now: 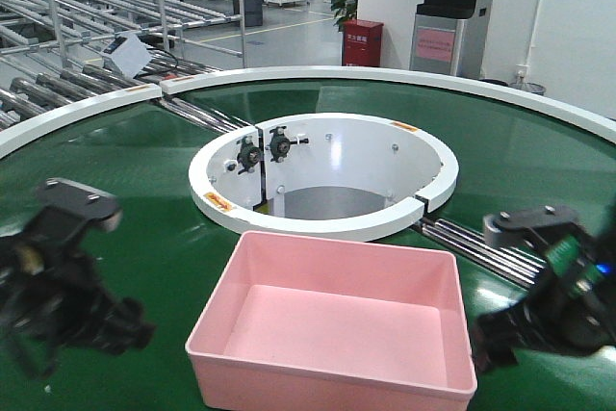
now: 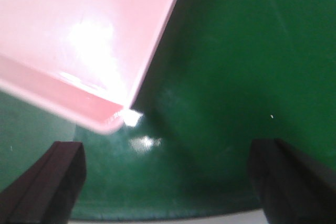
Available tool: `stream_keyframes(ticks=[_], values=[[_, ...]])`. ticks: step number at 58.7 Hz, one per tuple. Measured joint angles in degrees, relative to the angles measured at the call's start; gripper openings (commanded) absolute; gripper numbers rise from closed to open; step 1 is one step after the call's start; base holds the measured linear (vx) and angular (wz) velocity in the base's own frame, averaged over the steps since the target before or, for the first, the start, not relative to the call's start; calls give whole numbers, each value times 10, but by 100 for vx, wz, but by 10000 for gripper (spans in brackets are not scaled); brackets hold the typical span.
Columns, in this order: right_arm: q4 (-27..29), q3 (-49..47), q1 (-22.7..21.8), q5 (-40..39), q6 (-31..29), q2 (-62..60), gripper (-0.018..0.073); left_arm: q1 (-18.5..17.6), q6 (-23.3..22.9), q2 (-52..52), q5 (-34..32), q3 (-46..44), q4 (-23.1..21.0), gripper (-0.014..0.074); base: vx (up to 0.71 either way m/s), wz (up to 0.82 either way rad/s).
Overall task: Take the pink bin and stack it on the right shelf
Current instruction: 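Lower both grippers toward opposite side walls of the pink bin, then close both grippers on the bin walls and lift it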
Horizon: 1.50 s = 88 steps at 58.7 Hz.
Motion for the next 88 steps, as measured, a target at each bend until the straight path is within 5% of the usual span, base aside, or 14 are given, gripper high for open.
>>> stream_keyframes(ticks=[30, 56, 74, 88], values=[[0, -233, 0, 63, 124, 259, 556, -2, -22, 415, 162, -438, -32, 586, 0, 0], [-9, -243, 0, 40, 180, 304, 420, -3, -40, 418, 157, -460, -50, 562, 0, 0], [-10, -244, 0, 41, 211, 306, 104, -3, -57, 418, 156, -460, -50, 300, 0, 0], [3, -244, 1, 35, 225, 300, -15, -6, -62, 413, 159, -460, -54, 122, 0, 0]])
